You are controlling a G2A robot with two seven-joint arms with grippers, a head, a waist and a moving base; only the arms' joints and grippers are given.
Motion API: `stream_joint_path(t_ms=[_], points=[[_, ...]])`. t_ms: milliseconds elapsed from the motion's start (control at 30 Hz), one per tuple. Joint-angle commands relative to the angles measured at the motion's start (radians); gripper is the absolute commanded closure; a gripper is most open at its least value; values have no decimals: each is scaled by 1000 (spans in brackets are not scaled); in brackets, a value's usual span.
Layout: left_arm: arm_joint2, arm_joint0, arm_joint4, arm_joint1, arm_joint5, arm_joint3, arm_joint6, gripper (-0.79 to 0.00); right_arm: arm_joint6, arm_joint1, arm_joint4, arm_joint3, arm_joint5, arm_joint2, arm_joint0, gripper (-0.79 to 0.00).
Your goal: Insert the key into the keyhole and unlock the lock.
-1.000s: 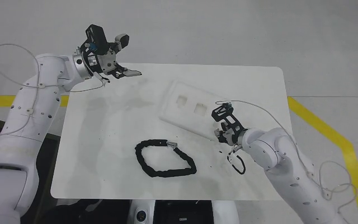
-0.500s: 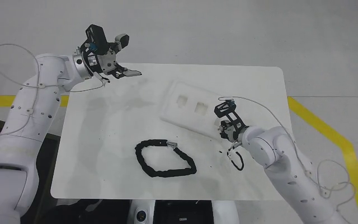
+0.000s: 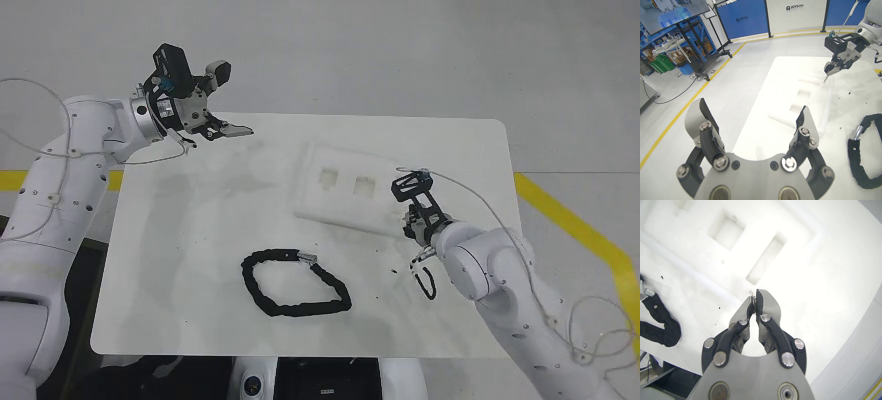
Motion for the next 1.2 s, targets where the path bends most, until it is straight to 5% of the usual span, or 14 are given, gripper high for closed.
stream_joint_path(t_ms=[0,267,567,1167], points=[[0,0,0,0,0,0,0,-785,-4,1,17,-34,-4,17,-16,0],[0,0,0,0,0,0,0,-785,-205,9,312,-58,-173,173,-135,0],[0,0,0,0,0,0,0,-785,-480,17,622,81,-450,323,-250,0],[0,0,0,0,0,0,0,-785,-633,25,893,124,-606,482,-340,0]])
